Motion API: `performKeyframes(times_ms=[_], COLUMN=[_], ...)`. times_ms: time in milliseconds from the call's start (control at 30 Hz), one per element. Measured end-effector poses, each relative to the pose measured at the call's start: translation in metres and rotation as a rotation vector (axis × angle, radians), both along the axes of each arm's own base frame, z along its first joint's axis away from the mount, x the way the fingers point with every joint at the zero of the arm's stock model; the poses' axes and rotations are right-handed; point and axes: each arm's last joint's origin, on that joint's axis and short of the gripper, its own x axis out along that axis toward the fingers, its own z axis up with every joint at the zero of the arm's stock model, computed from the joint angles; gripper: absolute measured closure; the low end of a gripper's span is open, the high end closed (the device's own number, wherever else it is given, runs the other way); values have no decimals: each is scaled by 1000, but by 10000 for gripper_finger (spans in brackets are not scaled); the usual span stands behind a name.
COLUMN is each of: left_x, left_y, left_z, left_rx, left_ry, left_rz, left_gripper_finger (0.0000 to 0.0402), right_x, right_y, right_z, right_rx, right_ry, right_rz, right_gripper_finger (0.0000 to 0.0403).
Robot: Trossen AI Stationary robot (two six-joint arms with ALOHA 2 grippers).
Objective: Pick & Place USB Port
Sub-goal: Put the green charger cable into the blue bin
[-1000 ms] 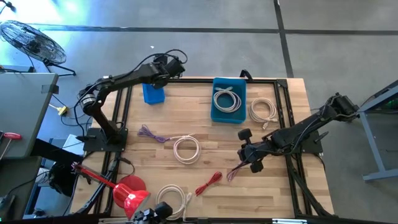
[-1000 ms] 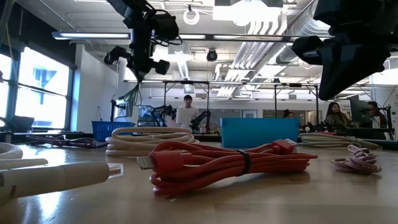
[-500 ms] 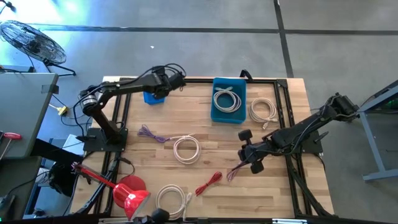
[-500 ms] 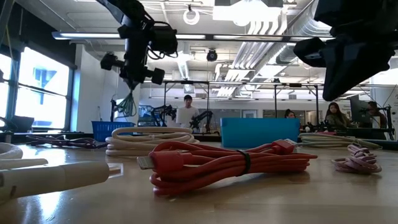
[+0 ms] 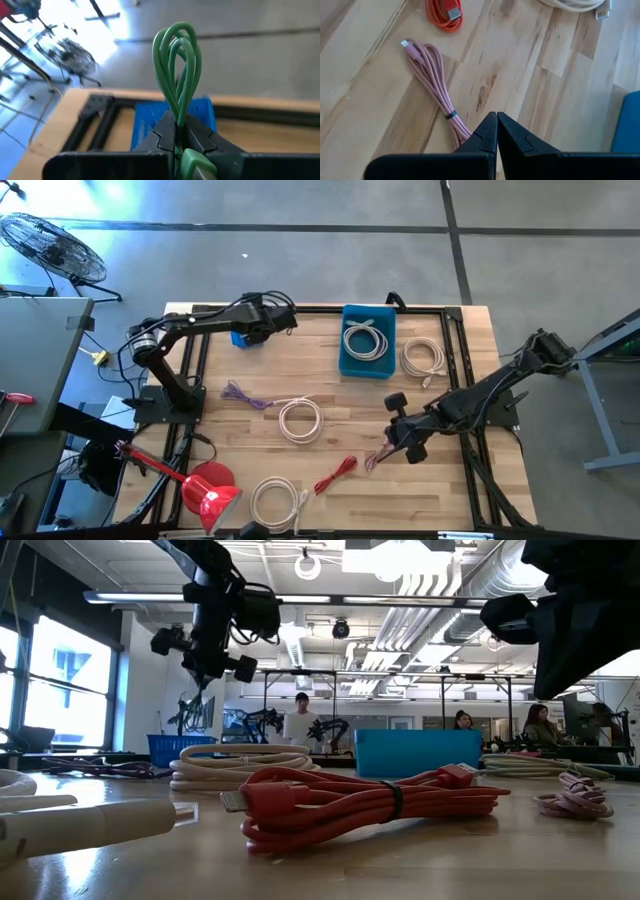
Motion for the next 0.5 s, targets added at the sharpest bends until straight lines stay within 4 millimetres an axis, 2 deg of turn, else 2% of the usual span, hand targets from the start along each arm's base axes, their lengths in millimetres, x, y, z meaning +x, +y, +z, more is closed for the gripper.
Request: performKeyframes(times_ms=[500], left_x=[-8], left_y=[-6], left_z=[-38], left_rx=[-83], left_ry=[-62], left_rz=[-2], left_gripper_finger=[396], right_x=[-5], right_y=[10], right_z=[0], right_rx=[-13], right_ry=[-12], right_rz=[21], right_gripper_finger=[401])
